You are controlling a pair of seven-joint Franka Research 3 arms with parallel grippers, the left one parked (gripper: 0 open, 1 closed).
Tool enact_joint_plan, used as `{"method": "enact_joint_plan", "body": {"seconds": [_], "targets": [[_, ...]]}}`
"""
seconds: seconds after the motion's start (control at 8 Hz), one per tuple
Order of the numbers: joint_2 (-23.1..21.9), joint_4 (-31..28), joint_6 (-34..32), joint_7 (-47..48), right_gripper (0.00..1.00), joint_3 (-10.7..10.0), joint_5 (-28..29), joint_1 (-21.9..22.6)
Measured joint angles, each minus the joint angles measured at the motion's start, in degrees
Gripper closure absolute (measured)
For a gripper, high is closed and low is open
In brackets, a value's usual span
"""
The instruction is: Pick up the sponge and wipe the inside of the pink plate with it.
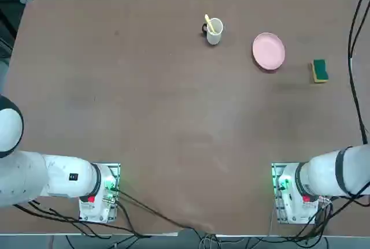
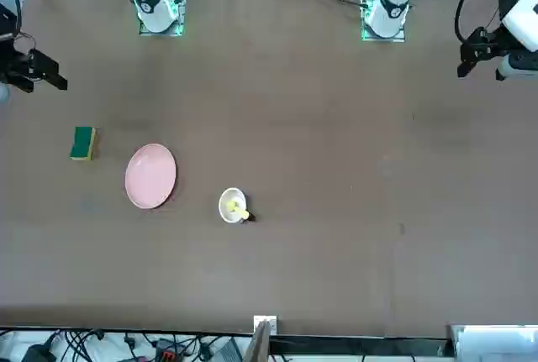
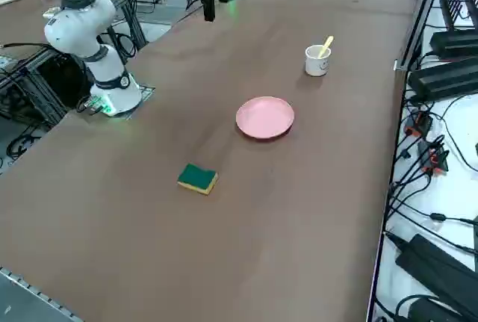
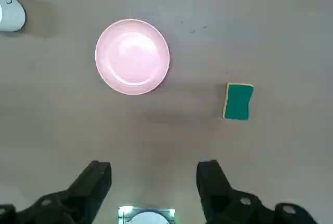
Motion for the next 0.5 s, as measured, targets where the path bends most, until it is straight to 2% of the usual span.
{"method": "enact_joint_plan", "body": {"seconds": [0.5], "targets": [[0.42, 0.31, 1.15, 0.61, 0.0, -0.04, 0.0, -0.01]]}}
